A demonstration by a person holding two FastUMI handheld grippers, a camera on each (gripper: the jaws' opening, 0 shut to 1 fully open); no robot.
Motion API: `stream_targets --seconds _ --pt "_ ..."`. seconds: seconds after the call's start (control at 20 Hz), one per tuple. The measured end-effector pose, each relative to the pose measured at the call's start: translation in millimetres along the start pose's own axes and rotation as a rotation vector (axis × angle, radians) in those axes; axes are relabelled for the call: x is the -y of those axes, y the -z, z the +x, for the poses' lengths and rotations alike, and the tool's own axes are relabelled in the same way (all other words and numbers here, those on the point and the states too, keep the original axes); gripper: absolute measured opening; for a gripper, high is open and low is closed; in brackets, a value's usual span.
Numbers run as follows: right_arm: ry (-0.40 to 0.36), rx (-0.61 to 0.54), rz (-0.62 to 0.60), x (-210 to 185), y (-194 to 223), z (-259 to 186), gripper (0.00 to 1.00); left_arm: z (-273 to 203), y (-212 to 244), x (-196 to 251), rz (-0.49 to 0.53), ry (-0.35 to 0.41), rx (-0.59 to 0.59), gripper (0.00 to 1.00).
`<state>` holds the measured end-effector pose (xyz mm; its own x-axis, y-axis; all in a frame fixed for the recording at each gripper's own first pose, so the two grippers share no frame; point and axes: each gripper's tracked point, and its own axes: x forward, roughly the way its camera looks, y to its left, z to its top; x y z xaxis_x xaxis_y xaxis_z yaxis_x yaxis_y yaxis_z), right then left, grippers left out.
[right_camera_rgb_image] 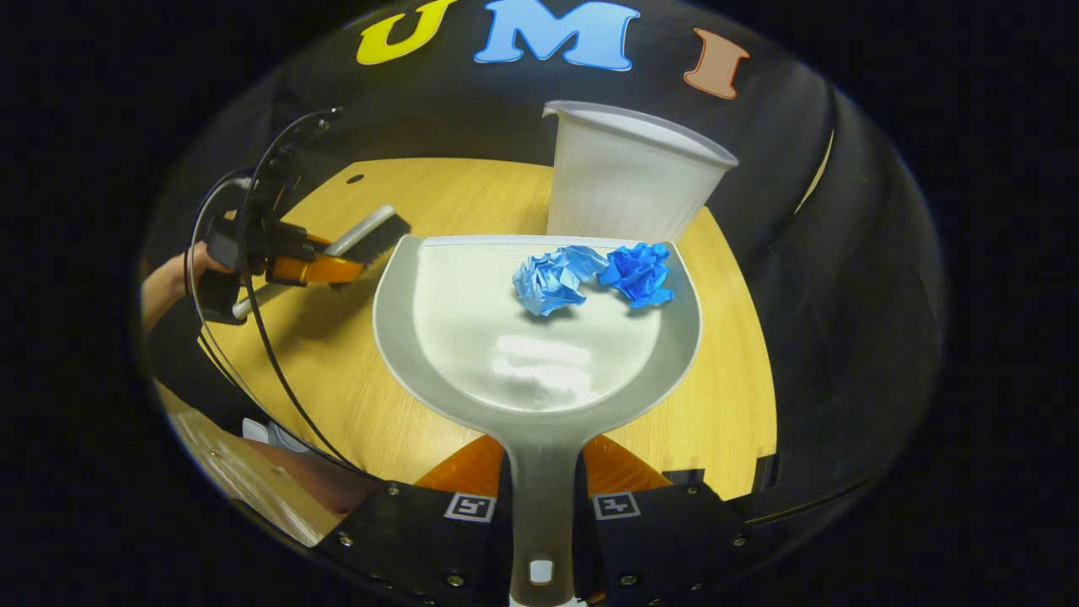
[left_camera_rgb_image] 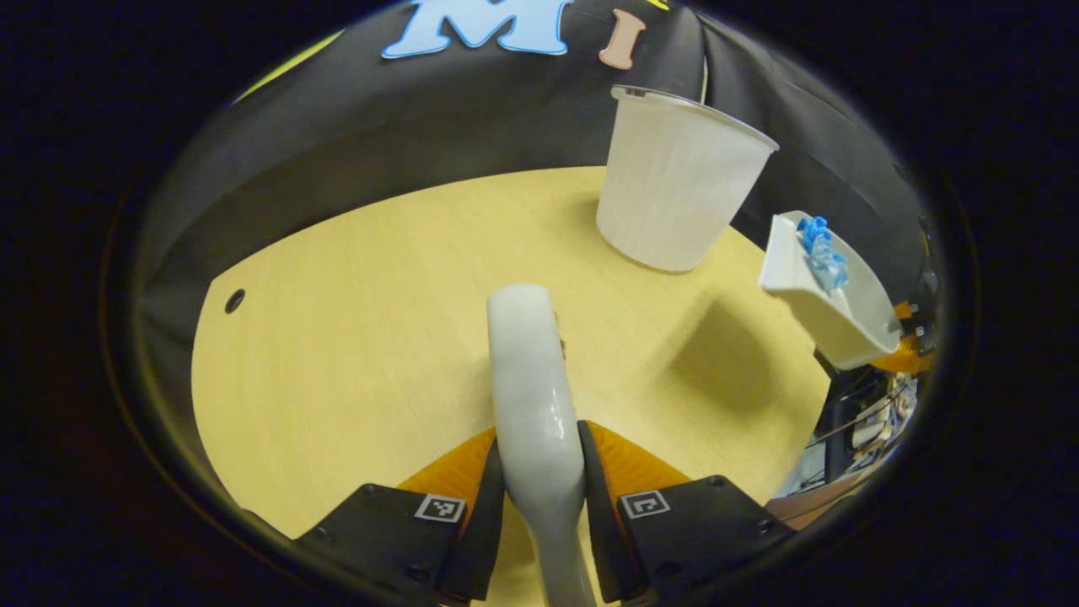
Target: Pick up the small broom and dustpan from the desktop, sweep the trash into the dustpan with the broom, and then empty the trash into the garbage bin.
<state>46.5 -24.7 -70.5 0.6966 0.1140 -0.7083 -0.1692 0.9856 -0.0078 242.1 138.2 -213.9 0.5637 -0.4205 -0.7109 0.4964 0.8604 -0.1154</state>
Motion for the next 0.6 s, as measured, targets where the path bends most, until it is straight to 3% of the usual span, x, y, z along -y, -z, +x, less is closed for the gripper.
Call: stream_targets --seconds 0.25,0.35,0.6 --pt "-0.03 0.003 -0.048 13 -39 -28 0.27 -12 59 -60 -0.045 -0.028 0.008 0.5" --pt "-0.073 -0.013 -0.022 15 -54 -36 0.28 -18 70 -71 -0.049 -0.038 0.021 0.55" --pt "-0.156 -0.019 0.05 42 -103 -58 0.27 -39 99 -93 -0.095 -0.066 0.026 0.5"
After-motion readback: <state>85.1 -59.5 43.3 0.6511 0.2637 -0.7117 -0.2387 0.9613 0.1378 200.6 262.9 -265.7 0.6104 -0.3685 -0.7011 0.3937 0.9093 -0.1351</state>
